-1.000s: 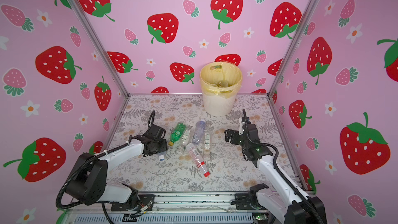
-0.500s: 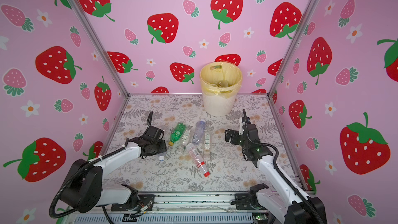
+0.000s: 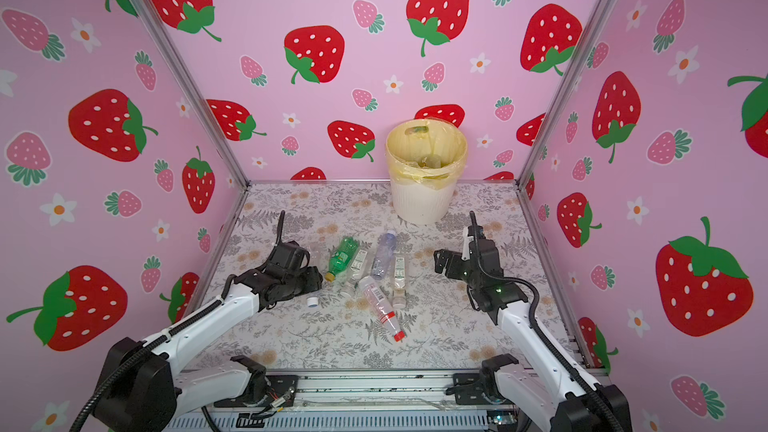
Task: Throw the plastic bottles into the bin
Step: 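Close the left gripper on the blue-labelled bottle and lift it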
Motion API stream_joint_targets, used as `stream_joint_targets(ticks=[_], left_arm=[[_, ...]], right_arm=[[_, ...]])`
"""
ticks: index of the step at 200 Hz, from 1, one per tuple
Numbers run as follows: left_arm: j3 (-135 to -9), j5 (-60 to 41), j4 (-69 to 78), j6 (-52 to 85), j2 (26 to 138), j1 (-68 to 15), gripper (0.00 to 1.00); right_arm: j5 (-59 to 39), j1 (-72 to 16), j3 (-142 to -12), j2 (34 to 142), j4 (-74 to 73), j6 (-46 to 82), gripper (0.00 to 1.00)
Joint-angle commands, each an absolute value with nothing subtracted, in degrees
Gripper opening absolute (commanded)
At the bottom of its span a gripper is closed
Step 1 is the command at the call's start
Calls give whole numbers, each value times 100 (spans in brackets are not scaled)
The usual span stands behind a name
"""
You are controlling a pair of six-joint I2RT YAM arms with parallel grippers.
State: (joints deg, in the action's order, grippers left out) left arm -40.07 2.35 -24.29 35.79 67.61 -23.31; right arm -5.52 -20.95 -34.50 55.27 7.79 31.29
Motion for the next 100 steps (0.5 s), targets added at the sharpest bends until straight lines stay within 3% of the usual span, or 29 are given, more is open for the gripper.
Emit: stream_joint_targets(ticks=[1, 100], left_arm=[[-4251, 96, -2532, 3538, 6654, -2371, 51], [-5417, 19, -2742, 3208, 6909, -2391, 51]], right_arm=[[-663, -2110, -3577, 5490, 808, 3163, 99], [-668, -2108, -3442, 5517, 787, 3135, 99]])
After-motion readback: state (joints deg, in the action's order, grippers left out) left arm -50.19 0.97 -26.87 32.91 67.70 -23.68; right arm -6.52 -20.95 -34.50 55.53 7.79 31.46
